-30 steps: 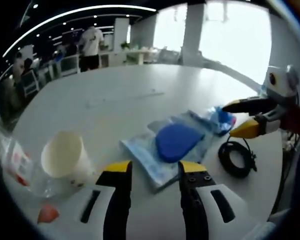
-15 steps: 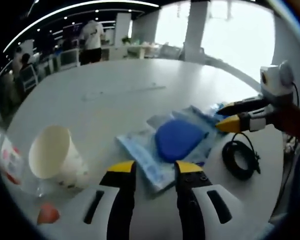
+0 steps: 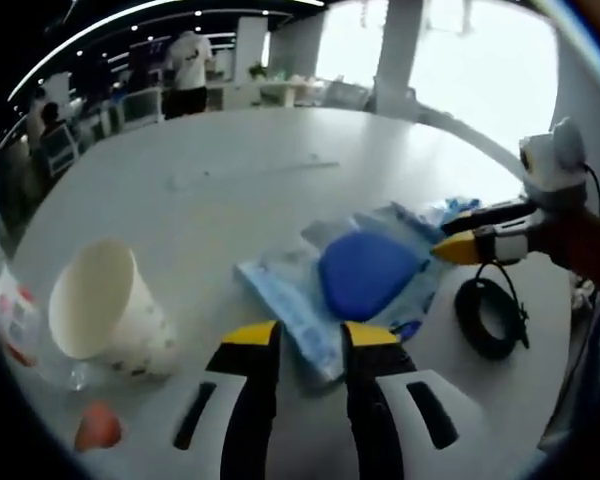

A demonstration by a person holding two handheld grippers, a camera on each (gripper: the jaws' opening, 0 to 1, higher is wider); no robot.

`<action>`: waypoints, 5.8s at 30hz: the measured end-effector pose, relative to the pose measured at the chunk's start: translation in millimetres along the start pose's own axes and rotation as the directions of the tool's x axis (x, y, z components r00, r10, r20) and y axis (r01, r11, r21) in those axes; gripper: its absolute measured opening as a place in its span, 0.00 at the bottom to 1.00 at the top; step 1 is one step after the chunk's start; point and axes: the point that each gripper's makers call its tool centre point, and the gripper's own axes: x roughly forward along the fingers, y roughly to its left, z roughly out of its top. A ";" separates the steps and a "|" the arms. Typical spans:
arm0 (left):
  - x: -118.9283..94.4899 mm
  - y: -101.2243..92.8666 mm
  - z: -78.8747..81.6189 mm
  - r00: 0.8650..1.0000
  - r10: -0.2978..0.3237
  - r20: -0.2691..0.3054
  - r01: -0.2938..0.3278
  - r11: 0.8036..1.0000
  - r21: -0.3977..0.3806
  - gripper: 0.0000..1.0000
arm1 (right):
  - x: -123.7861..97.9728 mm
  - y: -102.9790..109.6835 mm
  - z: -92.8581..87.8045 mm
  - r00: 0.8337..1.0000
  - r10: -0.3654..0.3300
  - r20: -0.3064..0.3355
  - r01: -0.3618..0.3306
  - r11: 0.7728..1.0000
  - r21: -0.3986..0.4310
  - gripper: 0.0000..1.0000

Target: Arrange the tabletop items into an orderly group along one side of the table until the central work area is clear of visible clutter.

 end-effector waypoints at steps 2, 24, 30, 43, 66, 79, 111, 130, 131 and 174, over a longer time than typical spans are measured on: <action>2.1 1.6 -1.7 1.000 0.007 -0.012 -0.007 1.000 0.005 0.19 | -0.6 -2.0 -2.2 1.000 -0.006 -0.009 0.006 1.000 0.012 0.31; 1.9 26.5 -5.8 0.996 0.089 -0.027 -0.087 0.995 0.051 0.05 | -4.6 10.6 -16.7 0.999 0.017 -0.034 -0.015 0.998 0.055 0.04; 2.0 24.4 -8.4 0.996 0.086 -0.033 -0.083 0.994 0.074 0.08 | -6.5 9.0 -15.0 1.000 0.018 -0.021 -0.017 0.998 0.061 0.05; -0.5 22.2 0.0 0.997 0.082 0.003 -0.082 0.991 0.104 0.30 | -6.7 11.8 -12.0 1.000 0.015 -0.009 -0.015 0.999 0.049 0.21; -33.4 -31.2 22.0 0.977 -0.123 0.172 0.095 0.982 0.165 0.59 | -37.7 41.0 20.3 0.976 0.060 0.208 -0.048 0.997 -0.060 0.54; -62.3 -47.6 13.2 0.963 -0.188 0.192 0.150 0.968 0.199 0.66 | -63.3 68.2 19.9 0.966 0.078 0.247 -0.051 0.992 -0.115 0.60; -175.9 -36.8 -11.3 0.943 -0.209 0.258 0.172 0.972 0.160 0.92 | -156.1 117.6 -15.5 0.956 0.009 0.294 0.021 0.995 -0.097 0.89; -235.5 -0.6 -35.8 0.946 -0.119 0.303 0.083 0.988 0.129 0.92 | -190.0 132.8 -37.0 0.951 -0.079 0.298 0.104 0.992 -0.069 0.89; -239.3 1.8 -38.3 0.945 -0.113 0.308 0.076 0.989 0.129 0.92 | -192.3 133.6 -38.3 0.950 -0.089 0.300 0.114 0.991 -0.065 0.89; -276.1 30.0 -70.9 0.914 -0.234 0.331 0.239 0.971 0.025 0.99 | -232.2 116.8 -50.1 0.892 -0.221 0.394 0.213 0.975 0.065 1.00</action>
